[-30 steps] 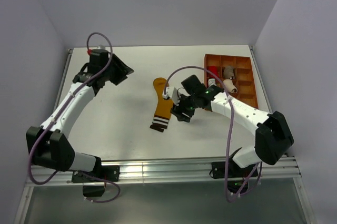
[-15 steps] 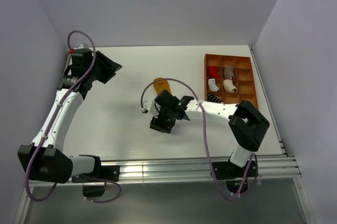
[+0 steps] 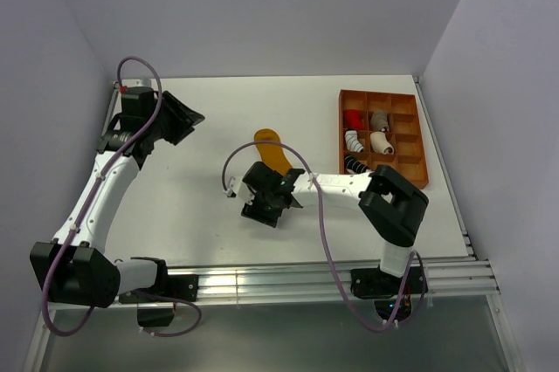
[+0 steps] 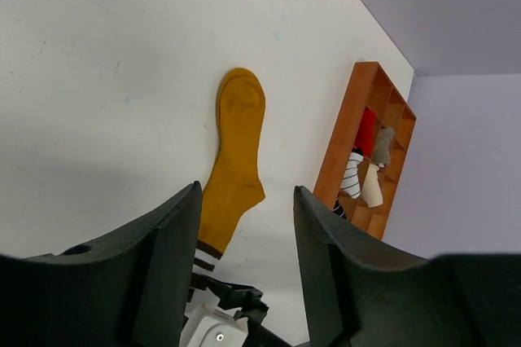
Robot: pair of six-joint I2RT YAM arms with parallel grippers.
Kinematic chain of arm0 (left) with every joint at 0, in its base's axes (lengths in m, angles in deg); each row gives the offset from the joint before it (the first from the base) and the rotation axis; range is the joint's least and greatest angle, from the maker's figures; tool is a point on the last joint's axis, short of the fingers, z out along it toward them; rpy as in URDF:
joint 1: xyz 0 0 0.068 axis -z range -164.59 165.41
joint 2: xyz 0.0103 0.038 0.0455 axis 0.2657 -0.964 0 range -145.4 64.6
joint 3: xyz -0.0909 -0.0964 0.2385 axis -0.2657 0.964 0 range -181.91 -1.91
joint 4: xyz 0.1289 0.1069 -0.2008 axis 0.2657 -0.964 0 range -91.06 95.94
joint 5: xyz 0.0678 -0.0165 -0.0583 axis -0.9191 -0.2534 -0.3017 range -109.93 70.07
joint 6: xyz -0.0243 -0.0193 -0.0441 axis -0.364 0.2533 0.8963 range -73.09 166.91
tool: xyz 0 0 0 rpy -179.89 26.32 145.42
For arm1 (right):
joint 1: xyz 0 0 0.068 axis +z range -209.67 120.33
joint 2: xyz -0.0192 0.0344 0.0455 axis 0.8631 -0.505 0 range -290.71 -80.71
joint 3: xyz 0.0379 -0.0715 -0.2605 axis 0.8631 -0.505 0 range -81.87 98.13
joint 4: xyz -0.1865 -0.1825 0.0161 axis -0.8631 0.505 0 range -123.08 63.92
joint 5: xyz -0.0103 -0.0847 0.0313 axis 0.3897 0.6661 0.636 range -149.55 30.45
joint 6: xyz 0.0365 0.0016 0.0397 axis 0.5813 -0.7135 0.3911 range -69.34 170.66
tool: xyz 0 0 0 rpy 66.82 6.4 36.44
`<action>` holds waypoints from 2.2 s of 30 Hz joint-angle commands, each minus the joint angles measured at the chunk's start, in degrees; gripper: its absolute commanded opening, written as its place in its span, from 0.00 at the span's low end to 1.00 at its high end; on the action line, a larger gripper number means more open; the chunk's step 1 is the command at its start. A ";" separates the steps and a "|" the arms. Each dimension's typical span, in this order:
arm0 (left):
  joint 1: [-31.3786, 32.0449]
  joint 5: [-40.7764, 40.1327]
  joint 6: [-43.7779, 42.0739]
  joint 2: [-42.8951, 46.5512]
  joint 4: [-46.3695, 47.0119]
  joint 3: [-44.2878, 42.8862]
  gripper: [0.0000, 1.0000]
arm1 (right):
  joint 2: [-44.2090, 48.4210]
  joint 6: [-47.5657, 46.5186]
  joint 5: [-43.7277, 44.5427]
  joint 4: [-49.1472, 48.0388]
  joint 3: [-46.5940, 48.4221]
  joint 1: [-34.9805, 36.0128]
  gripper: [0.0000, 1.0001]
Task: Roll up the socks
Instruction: Roll the sock at the center of the board.
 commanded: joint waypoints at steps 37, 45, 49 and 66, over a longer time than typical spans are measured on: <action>13.84 -5.91 3.63 -7.64 16.64 13.29 0.34 | -4.48 -14.75 -34.19 22.07 9.53 -16.15 0.24; 22.90 -5.48 5.56 -8.61 33.14 23.31 0.25 | -17.65 -21.61 -44.07 40.45 19.10 -24.68 0.24; 26.41 -4.51 5.13 -10.89 39.49 26.56 0.20 | -21.62 -19.42 -43.72 41.25 20.78 -26.09 0.24; 34.15 6.65 -3.48 -21.61 62.87 34.04 0.38 | -30.06 -16.78 -44.07 46.53 28.08 -29.43 0.23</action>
